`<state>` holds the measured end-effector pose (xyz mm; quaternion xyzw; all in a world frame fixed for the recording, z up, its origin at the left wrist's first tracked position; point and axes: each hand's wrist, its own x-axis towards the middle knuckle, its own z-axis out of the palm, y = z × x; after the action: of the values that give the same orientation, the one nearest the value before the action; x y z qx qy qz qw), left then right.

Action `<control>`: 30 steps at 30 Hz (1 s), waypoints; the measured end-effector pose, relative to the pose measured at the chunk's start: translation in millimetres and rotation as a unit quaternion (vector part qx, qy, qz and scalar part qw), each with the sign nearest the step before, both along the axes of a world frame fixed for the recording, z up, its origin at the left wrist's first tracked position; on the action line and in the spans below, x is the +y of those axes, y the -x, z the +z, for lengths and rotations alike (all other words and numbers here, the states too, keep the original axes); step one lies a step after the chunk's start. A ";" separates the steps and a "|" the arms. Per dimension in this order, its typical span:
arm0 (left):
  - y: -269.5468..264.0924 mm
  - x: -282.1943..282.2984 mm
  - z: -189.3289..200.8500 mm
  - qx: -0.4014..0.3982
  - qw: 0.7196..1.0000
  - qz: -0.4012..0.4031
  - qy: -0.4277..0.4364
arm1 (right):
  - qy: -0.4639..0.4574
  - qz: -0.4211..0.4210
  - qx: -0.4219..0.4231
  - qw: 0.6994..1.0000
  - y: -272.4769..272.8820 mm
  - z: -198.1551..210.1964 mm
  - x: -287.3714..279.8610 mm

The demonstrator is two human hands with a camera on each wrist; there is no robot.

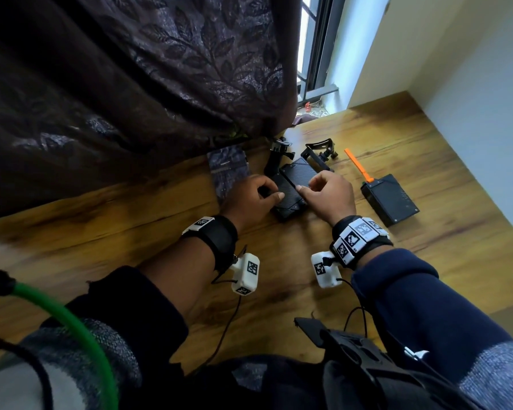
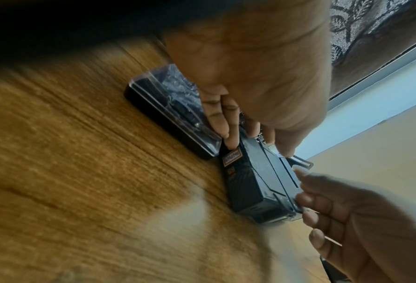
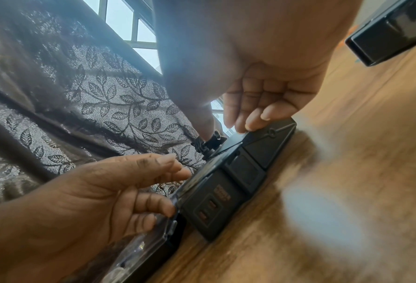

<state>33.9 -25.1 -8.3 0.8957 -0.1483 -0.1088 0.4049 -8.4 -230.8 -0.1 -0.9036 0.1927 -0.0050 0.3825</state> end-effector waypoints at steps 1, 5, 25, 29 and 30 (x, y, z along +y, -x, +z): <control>-0.1 -0.2 -0.6 -0.005 1.000 -0.002 0.002 | 0.008 -0.002 -0.002 1.000 0.4 -1.5 -0.7; -1.0 1.0 -2.2 0.002 1.000 -0.009 -0.010 | 0.057 0.006 0.010 0.998 1.3 -7.8 -0.7; 21.2 -1.5 5.5 -0.015 0.960 -0.144 -0.239 | 0.056 -0.018 0.089 0.994 34.8 -11.3 10.8; 33.8 9.3 11.2 -0.051 0.974 -0.126 -0.180 | 0.049 -0.009 0.092 0.995 48.3 -13.4 14.9; 37.0 11.6 13.1 -0.054 0.978 -0.120 -0.163 | 0.048 -0.004 0.092 0.995 51.1 -14.5 15.2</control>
<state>-3.2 -13.4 4.8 0.9300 -0.2566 -0.1303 0.2287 -59.5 -215.6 -14.6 -0.9168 0.2305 0.0673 0.3191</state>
